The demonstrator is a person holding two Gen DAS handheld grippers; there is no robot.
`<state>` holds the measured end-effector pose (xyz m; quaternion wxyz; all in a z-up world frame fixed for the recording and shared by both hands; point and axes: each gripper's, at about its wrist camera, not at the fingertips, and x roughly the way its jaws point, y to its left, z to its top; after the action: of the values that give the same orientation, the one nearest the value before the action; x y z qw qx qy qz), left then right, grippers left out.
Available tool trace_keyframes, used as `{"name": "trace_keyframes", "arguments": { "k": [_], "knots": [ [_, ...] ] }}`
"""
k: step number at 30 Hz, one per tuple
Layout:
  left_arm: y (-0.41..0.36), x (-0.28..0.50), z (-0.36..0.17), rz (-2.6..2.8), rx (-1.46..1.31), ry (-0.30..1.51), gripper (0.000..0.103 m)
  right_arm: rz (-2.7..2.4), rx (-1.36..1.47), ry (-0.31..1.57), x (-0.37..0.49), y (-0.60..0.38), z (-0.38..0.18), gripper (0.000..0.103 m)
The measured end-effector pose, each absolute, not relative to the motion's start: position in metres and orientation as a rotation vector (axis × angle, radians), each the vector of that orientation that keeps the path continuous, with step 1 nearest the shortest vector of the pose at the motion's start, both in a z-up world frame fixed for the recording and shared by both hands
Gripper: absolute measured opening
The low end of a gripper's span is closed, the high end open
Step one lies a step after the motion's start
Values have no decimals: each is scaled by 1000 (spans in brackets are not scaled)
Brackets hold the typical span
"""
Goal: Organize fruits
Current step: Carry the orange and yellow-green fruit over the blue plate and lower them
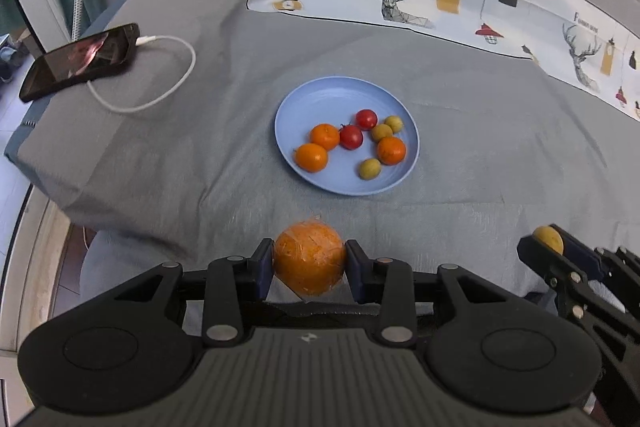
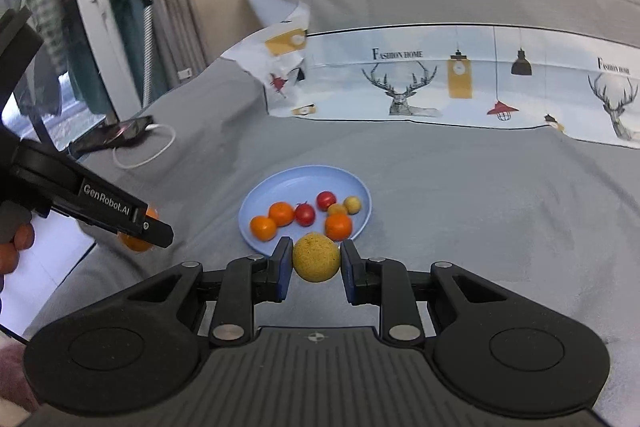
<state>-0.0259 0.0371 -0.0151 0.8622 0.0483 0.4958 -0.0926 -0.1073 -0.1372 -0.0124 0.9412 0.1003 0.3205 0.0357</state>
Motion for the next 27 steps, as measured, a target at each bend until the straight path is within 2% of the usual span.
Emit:
{"name": "trace_keyframes", "arguments": {
  "k": [27],
  "knots": [
    [60,-18,-20,-204,29,1024,41,52,99,694,-109,-113,-14,27]
  ]
}}
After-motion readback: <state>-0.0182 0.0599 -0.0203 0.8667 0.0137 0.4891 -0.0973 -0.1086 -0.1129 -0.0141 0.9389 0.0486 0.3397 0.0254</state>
